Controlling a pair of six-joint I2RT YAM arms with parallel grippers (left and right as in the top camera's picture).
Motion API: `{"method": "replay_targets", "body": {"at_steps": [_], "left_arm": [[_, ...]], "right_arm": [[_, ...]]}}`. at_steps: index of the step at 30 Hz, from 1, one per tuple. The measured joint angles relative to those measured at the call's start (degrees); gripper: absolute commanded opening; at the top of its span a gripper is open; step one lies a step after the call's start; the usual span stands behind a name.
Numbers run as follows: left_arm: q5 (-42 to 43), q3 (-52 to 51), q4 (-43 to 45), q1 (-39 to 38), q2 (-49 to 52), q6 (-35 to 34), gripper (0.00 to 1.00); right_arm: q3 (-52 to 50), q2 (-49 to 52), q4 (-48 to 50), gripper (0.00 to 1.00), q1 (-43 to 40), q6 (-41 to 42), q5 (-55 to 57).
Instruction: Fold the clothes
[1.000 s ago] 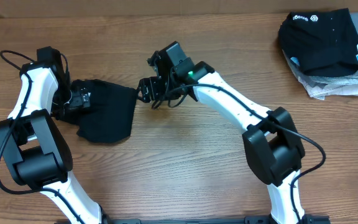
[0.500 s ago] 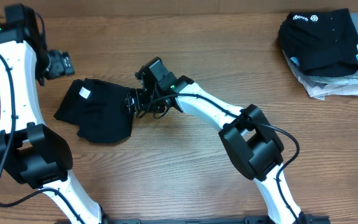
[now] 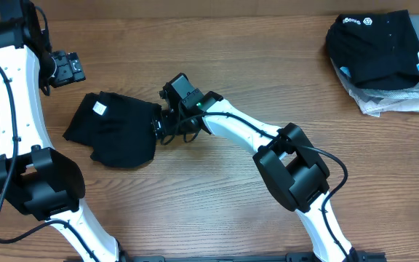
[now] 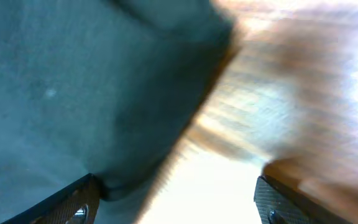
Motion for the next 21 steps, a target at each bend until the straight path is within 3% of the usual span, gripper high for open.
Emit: {"method": "replay_targets", "body": {"at_steps": [8,10,16,21], "left_arm": [[0.33,0.00,0.07,0.00,0.00,-0.33,1.00],[0.42,0.00,0.09,0.00,0.00,-0.35,1.00],[2.62,-1.88,-2.97,-0.04,-0.09,0.85,1.00],[5.01,-13.35,-0.50,-0.04,0.02,1.90,1.00]], "right_arm": [[0.11,0.00,0.63,0.88,0.17,-4.74,6.08],[1.11,0.04,-1.07,0.98,0.24,-5.88,6.05],[14.69,1.01,-19.04,1.00,-0.33,-8.96,5.86],[30.45,0.76,-32.11,1.00,-5.01,-12.35,4.35]]}}
